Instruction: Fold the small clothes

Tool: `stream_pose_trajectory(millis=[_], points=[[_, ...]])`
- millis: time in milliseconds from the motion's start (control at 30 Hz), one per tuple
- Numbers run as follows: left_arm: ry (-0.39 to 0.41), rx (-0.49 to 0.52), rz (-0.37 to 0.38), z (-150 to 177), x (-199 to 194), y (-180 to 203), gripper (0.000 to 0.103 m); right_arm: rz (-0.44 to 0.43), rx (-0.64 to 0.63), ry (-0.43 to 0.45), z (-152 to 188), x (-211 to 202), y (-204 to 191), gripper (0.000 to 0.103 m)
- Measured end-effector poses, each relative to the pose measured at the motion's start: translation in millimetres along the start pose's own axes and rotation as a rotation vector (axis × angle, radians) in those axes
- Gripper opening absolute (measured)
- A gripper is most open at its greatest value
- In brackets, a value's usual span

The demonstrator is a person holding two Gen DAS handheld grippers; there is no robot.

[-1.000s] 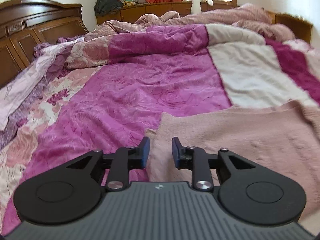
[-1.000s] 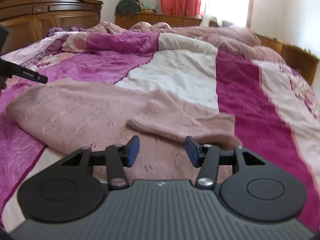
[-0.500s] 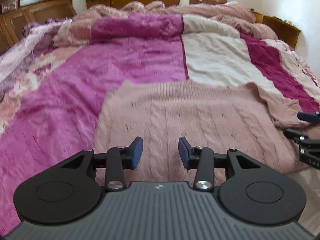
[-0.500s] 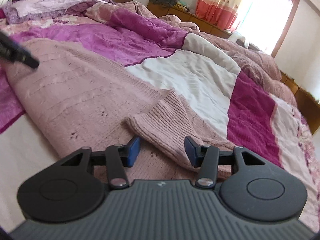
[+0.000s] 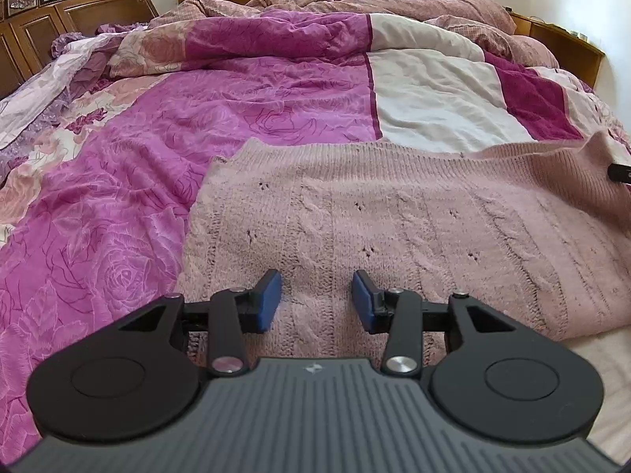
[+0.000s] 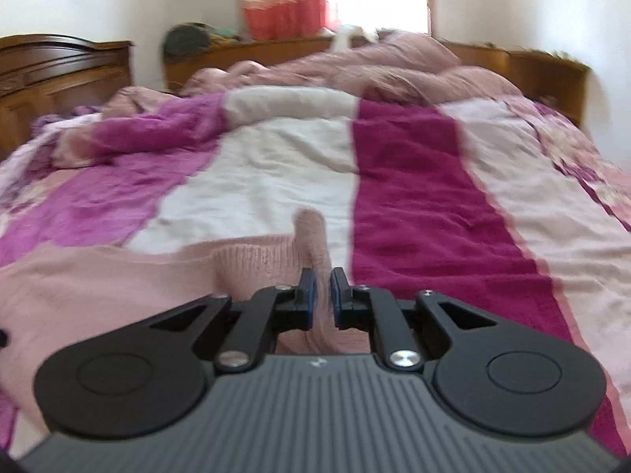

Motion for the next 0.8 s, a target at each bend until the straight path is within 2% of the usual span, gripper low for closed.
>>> stream_pose_trajectory(millis=[100, 233, 500, 533, 567, 600, 633, 667, 800], points=[[-0.002, -0.009, 0.003, 0, 0, 0, 0.049, 0.078, 0.016, -0.047, 11, 18, 20, 0.011], [-0.006, -0.017, 0.005, 0, 2, 0, 0.05, 0.121, 0.059, -0.104, 30, 33, 37, 0.014], [-0.012, -0.003, 0.0, -1, 1, 0, 0.051, 0.097, 0.12, -0.072, 25, 6, 35, 0.015], [-0.014, -0.004, 0.0, -1, 0, 0, 0.051, 0.081, 0.129, -0.063, 24, -1, 33, 0.019], [-0.017, -0.006, 0.002, -1, -1, 0, 0.051, 0.062, 0.145, -0.052, 23, -10, 30, 0.034], [-0.02, -0.008, 0.005, -2, -2, 0, 0.051, 0.049, 0.164, -0.038, 22, -17, 29, 0.042], [-0.021, -0.008, 0.007, -2, -4, 0, 0.052, 0.038, 0.179, -0.026, 21, -23, 27, 0.056], [-0.023, -0.008, 0.009, -2, -6, 1, 0.052, 0.018, 0.198, -0.007, 21, -31, 25, 0.06], [-0.029, -0.003, 0.009, -2, -15, 4, 0.057, -0.06, 0.293, -0.001, 30, -52, 17, 0.06]])
Point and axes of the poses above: each gripper's, at about its wrist camera, not at the fingertips, and x roughly the way its jaws point, y to its right, z to its underside, the point moved 7 cm from there along x, roughly the way its jaws point, and after that the axes turned 12 degrees about -z, right-handed, at the moved point
